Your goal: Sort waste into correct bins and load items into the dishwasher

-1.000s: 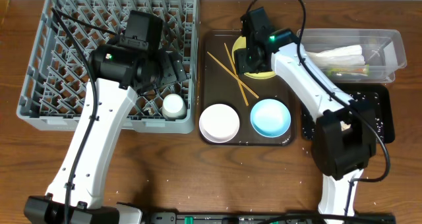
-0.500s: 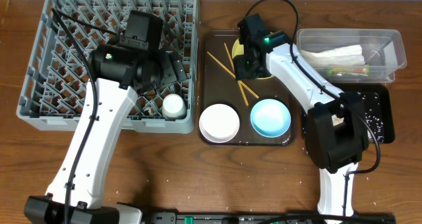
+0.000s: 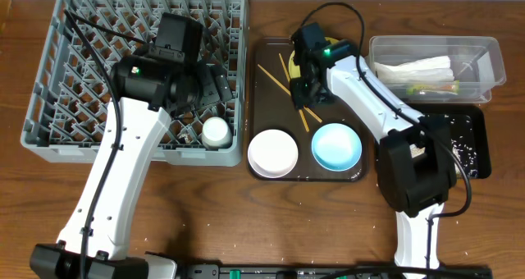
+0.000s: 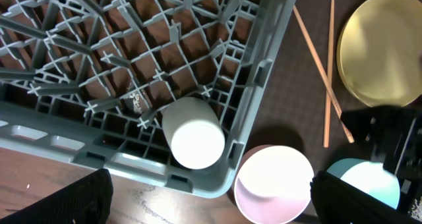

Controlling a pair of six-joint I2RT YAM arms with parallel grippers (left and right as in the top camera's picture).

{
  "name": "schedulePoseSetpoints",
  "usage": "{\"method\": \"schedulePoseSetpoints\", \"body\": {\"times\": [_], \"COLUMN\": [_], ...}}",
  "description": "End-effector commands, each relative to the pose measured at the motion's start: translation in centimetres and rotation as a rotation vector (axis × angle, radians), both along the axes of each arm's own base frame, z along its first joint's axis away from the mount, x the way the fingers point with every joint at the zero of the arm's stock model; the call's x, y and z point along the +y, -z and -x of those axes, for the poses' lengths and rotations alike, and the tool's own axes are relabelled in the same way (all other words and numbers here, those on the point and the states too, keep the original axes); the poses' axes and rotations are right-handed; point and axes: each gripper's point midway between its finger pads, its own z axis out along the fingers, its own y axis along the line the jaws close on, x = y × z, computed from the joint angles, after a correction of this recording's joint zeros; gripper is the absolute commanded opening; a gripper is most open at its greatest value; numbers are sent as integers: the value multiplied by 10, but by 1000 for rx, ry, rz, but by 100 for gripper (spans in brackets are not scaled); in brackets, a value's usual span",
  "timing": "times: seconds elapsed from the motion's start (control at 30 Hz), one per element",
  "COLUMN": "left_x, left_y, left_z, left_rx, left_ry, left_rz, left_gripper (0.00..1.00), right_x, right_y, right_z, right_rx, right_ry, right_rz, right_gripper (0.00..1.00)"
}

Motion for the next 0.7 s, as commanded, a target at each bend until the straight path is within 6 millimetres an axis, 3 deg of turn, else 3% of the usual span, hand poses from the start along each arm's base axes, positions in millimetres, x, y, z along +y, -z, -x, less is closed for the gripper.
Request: {"method": "schedulePoseSetpoints", "body": {"times": [0.0, 0.23, 0.4, 0.67], "left_x": [2, 1, -15, -63], "left_y": [-1, -1, 3, 26], "left_z": [-2, -1, 5, 31], "left_rx": [-5, -2, 31, 116], "left_ry": [-7, -4, 35, 184], "left_rz": [-10, -5, 69, 83], "left_gripper": [97, 97, 96, 91], "right_x": [11, 4, -7, -70], "right_y": [-7, -65, -84, -118], "right_z": [13, 20, 25, -17], "right_rx": [46, -33, -46, -180], "right_ry": [-5, 31, 80, 262], "right_rz": [-58, -88, -91, -146], "right_gripper": [46, 51, 53, 57]}}
